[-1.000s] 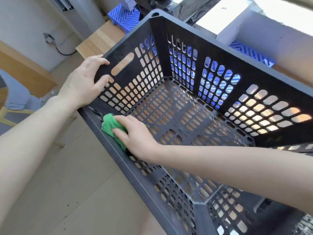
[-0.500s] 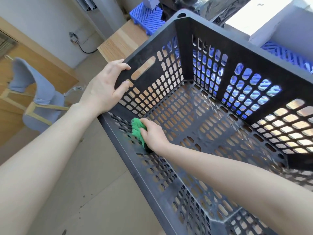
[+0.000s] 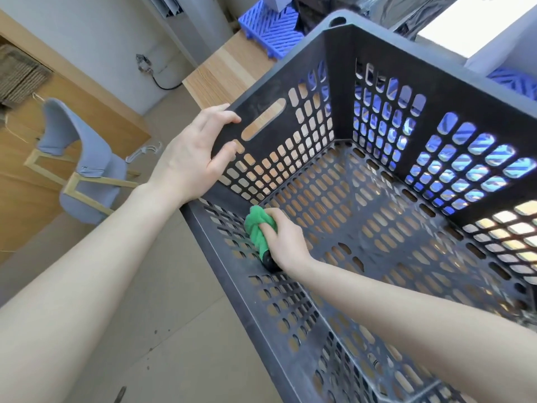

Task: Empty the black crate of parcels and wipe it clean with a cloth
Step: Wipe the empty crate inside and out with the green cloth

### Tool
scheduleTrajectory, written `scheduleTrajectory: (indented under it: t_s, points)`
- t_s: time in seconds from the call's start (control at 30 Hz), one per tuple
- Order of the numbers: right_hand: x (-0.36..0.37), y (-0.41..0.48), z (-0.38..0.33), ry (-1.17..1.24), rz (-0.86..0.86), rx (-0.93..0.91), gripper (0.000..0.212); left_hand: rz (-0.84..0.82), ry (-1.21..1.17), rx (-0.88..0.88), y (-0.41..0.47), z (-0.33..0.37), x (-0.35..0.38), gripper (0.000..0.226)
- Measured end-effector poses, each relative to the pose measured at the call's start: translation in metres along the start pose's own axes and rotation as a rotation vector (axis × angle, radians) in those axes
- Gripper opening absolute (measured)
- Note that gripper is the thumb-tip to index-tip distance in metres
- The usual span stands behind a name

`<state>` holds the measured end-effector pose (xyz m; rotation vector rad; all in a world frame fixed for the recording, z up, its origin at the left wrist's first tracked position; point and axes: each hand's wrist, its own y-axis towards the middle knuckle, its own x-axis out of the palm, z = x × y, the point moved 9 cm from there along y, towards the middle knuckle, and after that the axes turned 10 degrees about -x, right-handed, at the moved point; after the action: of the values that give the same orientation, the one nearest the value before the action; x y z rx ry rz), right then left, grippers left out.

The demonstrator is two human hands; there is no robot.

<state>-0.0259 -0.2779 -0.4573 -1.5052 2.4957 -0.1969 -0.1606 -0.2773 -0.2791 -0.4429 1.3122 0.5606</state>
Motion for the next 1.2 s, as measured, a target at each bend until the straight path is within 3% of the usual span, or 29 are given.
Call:
scheduleTrajectory:
  t_s: [0.17, 0.3, 0.5, 0.67, 0.83, 1.0, 1.2]
  points:
    - [-0.009, -0.028, -0.074, 0.160, 0.032, -0.257, 0.026, 0.000, -0.023, 0.018, 0.001, -0.001, 0.000, 0.041]
    - [0.003, -0.036, -0.089, 0.129, -0.063, -0.342, 0.043, 0.005, -0.030, 0.022, 0.001, -0.001, 0.000, 0.041]
    - [0.013, -0.016, -0.040, 0.072, -0.085, -0.222, 0.036, -0.004, -0.021, 0.020, 0.002, -0.002, 0.001, 0.043]
    - [0.015, 0.000, 0.040, -0.124, -0.163, 0.024, 0.037, -0.007, -0.005, 0.014, 0.003, -0.003, 0.002, 0.041]
    - [0.014, 0.000, 0.072, -0.069, -0.110, 0.144, 0.039, -0.010, -0.014, 0.003, 0.004, -0.003, 0.002, 0.042]
    - [0.011, -0.008, 0.020, 0.033, -0.058, -0.002, 0.030, -0.004, -0.017, 0.010, 0.003, -0.003, 0.001, 0.042]
    - [-0.002, -0.043, -0.081, 0.178, -0.063, -0.341, 0.029, -0.002, -0.028, 0.010, 0.002, 0.000, 0.000, 0.046]
